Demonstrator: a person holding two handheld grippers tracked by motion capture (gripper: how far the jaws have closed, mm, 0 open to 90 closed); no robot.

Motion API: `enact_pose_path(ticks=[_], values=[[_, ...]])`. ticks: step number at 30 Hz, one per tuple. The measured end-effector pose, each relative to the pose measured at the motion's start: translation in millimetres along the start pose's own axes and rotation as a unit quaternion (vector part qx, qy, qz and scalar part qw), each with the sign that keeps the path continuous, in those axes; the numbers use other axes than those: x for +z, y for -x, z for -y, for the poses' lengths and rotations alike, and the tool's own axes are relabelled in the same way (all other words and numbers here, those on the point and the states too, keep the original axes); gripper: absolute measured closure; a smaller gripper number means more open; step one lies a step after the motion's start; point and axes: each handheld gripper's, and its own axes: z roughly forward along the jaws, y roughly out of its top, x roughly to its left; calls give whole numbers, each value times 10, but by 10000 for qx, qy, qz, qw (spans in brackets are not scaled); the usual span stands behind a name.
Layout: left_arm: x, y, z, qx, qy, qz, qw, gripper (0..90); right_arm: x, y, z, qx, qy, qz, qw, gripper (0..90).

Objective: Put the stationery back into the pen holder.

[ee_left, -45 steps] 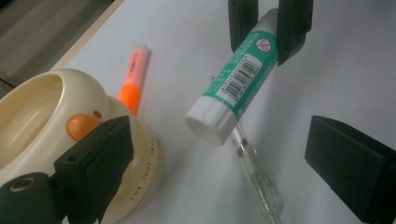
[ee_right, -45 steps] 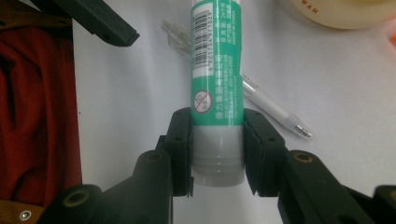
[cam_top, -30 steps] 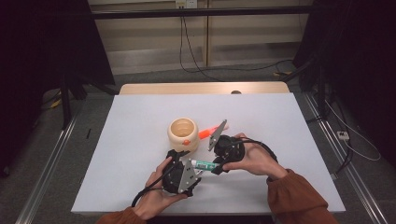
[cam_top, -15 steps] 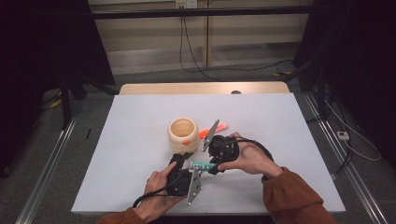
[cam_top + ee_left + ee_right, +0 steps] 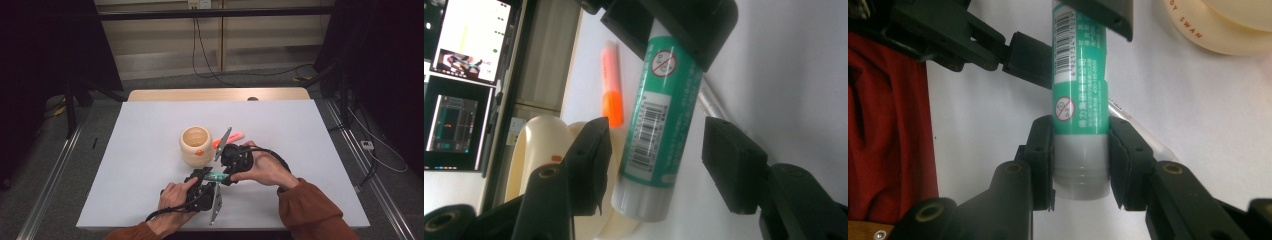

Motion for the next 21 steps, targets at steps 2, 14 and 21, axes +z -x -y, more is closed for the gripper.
enact_pose_path(ticks=[2,14,21], values=[[5,22,-14,104,-22,3,9999,489,11,3,-3,3,3,9,10000,662],[72,51,-50,79,35,14,10000,560,73,19,6,67,19,-15,10000,662],[88,43,-40,133,10,-50,9999,620,66,36,13,138,95,-71,9998,661]])
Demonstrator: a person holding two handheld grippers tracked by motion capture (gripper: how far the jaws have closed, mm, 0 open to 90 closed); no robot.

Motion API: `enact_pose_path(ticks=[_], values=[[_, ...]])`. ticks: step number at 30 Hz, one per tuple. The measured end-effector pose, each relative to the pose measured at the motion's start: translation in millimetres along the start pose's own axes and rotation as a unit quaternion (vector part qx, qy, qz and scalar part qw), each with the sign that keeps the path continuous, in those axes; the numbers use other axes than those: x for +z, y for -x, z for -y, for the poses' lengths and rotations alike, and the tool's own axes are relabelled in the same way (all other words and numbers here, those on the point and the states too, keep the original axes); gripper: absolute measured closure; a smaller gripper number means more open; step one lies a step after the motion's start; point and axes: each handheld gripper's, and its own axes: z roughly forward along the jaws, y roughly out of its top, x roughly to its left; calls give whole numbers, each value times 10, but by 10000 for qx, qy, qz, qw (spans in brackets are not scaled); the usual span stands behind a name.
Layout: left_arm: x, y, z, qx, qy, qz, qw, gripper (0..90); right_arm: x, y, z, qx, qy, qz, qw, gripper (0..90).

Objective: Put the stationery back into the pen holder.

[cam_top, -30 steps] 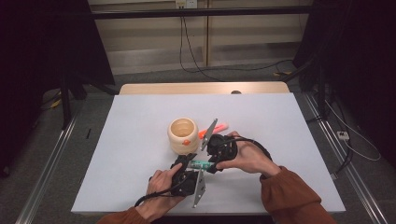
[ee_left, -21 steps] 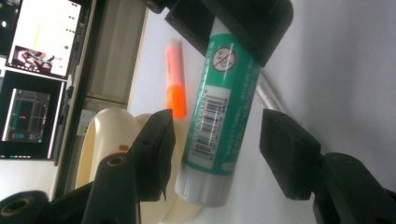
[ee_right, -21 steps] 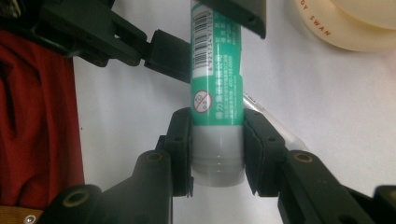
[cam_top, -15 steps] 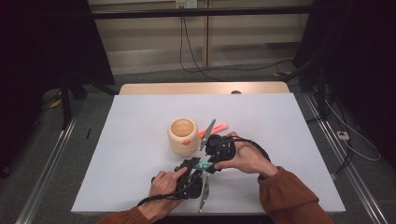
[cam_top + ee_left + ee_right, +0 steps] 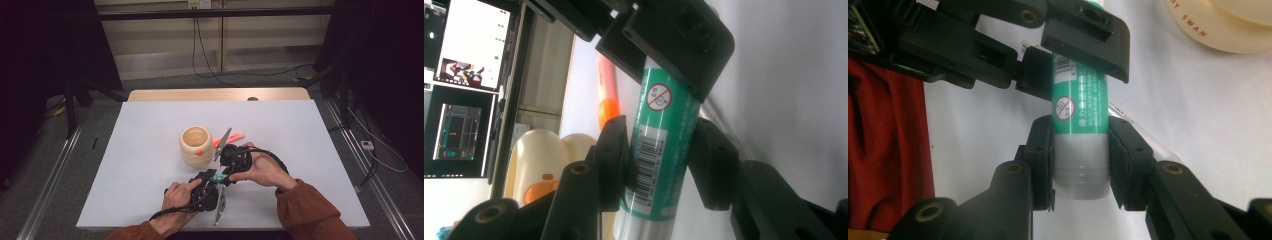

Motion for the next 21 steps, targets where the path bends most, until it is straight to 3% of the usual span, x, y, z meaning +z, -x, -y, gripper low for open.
enact_pose_path(ticks=[6,10,16,20,21], values=[[-10,14,-16,96,-9,89,9999,659,-36,-10,14,-11,127,-27,9999,658],[-7,-13,6,-185,25,198,9996,660,-52,-8,38,96,229,-14,9997,628],[-13,-98,83,-780,163,437,9959,661,-122,-3,92,175,497,233,9983,397],[-40,-202,169,-1361,288,679,9879,661,-133,13,182,354,674,340,9965,280],[-25,-194,186,-1739,475,698,9811,660,-142,22,205,388,698,346,9962,225]])
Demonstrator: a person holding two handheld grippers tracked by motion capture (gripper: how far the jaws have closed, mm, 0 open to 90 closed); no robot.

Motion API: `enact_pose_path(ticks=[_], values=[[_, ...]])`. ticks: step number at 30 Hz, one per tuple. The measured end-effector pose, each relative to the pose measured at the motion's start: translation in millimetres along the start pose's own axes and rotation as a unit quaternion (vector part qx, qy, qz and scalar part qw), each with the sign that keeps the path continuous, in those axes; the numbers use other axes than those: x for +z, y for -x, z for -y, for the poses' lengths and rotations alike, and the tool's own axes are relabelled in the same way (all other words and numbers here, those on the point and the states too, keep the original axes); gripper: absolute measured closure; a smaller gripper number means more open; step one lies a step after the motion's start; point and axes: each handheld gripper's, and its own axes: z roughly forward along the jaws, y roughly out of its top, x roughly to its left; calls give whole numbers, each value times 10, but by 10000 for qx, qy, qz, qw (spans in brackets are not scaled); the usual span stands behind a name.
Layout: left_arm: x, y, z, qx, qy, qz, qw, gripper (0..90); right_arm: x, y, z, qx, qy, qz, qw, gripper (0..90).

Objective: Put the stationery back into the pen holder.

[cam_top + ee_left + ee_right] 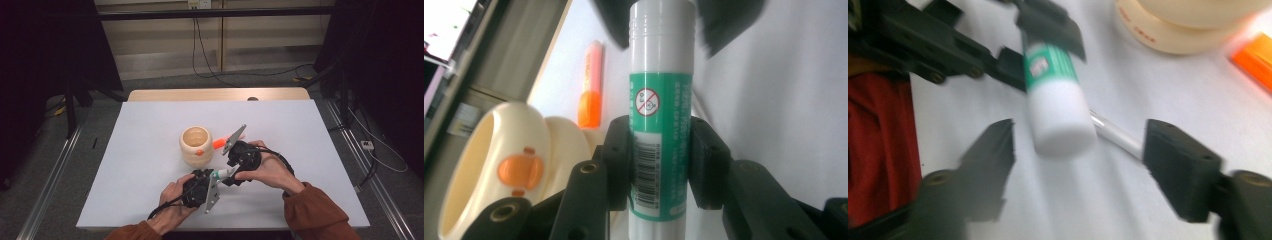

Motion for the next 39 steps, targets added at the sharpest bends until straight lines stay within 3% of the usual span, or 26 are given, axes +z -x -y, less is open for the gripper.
enact_pose_path(ticks=[3,6,12,15,17,20,22,25,28,29,30,33,35,36,37,39], values=[[-33,-107,35,-345,1,232,9991,660,-54,7,43,122,132,184,9997,197],[-64,-159,51,-768,115,463,9959,660,-102,13,87,245,327,192,9990,170],[-96,-224,89,-1120,241,590,9917,660,-121,41,216,471,541,373,9967,134],[-116,-277,125,-1536,358,725,9848,660,-142,55,298,699,653,547,9939,106],[-148,-297,131,-1623,407,738,9831,660,-170,63,356,784,796,629,9917,102],[-203,-325,139,-1835,508,827,9782,660,-199,62,443,905,919,742,9889,103],[-230,-347,154,-1949,608,862,9751,660,-217,57,507,1013,1056,846,9856,103],[-259,-389,189,-2196,713,923,9686,659,-228,44,619,1096,1289,916,9813,91],[-275,-434,233,-2452,812,977,9611,660,-226,34,725,1267,1448,1159,9744,85],[-279,-441,244,-2545,849,988,9583,660,-226,30,758,1313,1529,1143,9728,84],[-288,-456,256,-2543,835,959,9587,660,-226,28,790,1350,1587,1142,9714,85],[-309,-485,280,-2652,866,983,9553,660,-220,5,887,1447,1839,1217,9646,86],[-323,-503,292,-2793,950,1041,9498,660,-217,-11,947,1508,1964,1298,9601,90],[-338,-517,294,-2782,934,1002,9507,660,-215,-21,978,1526,2020,1338,9581,90],[-348,-528,297,-2803,965,991,9499,660,-215,-34,1008,1549,2081,1392,9557,90],[-375,-556,308,-2912,1033,995,9459,660,-214,-57,1067,1576,2184,1497,9513,90]])
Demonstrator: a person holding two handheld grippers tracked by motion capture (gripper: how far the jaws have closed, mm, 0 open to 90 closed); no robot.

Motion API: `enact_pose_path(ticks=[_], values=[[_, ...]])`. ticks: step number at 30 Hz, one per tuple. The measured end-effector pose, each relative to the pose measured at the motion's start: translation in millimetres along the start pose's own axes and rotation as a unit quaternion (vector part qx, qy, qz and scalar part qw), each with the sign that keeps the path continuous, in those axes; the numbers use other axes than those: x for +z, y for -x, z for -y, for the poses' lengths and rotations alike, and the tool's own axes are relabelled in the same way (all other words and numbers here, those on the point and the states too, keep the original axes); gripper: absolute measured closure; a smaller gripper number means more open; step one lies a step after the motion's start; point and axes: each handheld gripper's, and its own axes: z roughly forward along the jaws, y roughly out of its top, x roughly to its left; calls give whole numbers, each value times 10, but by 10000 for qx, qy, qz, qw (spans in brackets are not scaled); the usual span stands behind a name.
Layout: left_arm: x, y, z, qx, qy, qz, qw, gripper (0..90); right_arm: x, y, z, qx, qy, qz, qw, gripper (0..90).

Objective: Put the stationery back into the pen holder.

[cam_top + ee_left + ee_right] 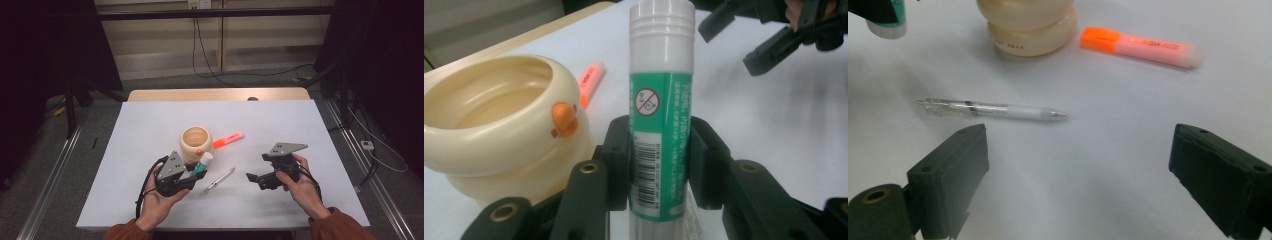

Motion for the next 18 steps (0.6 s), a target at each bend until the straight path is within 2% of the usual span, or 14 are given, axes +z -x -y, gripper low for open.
enact_pose_path(ticks=[2,5,13,15,18], values=[[-34,-19,-13,-47,64,-31,10000,659,-31,4,55,45,106,62,9999,90],[-89,-38,-29,-250,196,58,9995,660,-79,3,135,108,256,154,9995,90],[-204,-146,-76,-328,362,-136,9987,659,-208,10,298,204,582,372,9974,90],[-220,-170,-97,-451,437,-164,9979,660,-231,16,343,246,634,416,9968,90],[-265,-215,-143,-488,533,-213,9972,660,-269,20,388,291,754,478,9956,90]])
